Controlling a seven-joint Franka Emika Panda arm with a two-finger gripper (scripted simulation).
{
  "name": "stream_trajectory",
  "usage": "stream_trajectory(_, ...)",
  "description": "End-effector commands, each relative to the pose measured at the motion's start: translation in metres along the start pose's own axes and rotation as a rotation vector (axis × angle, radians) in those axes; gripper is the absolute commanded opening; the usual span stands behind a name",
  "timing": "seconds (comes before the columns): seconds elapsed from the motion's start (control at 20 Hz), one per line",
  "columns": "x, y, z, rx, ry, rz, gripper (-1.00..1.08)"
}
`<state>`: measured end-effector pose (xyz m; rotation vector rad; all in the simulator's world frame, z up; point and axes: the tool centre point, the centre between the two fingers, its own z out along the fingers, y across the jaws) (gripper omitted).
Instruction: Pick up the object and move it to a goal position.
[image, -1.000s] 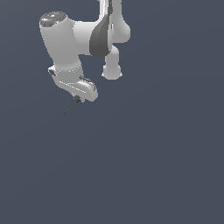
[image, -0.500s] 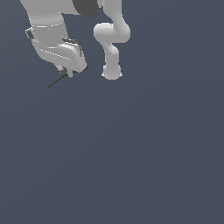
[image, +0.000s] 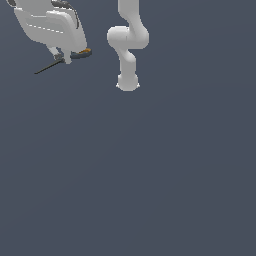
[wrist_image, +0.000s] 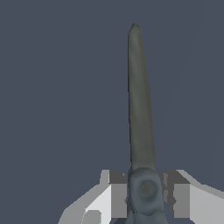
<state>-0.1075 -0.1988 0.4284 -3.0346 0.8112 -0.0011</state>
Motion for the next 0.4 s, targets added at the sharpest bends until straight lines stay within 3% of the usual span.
stream_trajectory(0.0,0.0,0.004,-0.011,0.0,-0.001,-0.001,-1.0)
stream_trajectory(0.35,0.0,0.007,-0.023,-0.001,-0.001,-0.001,-1.0)
